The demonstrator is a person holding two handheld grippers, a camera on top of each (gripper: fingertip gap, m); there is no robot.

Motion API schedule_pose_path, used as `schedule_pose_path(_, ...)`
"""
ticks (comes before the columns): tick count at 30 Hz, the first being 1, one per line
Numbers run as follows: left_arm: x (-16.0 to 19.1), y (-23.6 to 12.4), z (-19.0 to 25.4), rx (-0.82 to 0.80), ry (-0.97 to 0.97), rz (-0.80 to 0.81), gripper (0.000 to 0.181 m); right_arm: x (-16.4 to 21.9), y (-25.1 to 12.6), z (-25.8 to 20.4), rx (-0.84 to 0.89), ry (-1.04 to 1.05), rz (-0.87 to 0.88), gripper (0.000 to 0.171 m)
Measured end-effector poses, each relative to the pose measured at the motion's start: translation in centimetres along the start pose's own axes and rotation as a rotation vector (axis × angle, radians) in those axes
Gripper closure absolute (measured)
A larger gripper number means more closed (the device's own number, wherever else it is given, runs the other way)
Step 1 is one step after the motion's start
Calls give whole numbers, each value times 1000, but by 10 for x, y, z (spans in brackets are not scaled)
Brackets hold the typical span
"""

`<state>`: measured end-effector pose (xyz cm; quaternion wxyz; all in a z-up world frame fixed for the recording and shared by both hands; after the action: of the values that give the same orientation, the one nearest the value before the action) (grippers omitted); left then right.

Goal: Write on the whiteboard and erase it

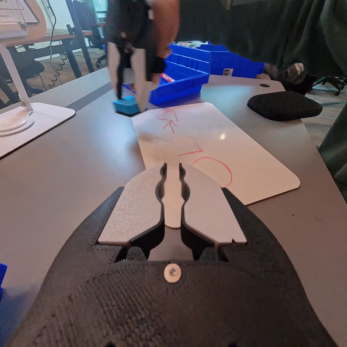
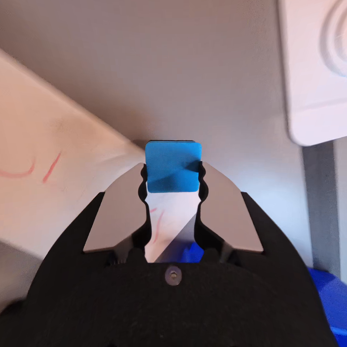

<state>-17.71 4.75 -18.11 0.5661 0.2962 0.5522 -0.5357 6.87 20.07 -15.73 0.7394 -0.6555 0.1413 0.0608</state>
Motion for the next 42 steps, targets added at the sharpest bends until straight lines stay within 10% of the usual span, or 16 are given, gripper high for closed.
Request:
schedule_pose_path(11, 8, 8, 1, 26, -22, -49, 169, 86, -1, -81, 19, 87, -47, 100)
schedule_pose_path(28, 10, 8, 5, 61, -19, -77, 171, 66, 1, -94, -7, 61, -54, 126)
schedule_pose_path(42, 44, 5, 31, 168, 363, -548, 132, 57, 8, -72, 36, 160, 27, 125)
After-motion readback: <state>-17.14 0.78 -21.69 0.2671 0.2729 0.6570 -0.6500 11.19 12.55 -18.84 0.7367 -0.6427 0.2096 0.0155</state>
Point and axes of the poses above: each gripper's, where its closed fingertips meet, y out along the fingers, x out of its underside, z = x × y across the jaws, the point moved 8 cm from there along -y, back along the fingers, and after that the axes turned 12 degrees about -y, right-handed, at the moved point
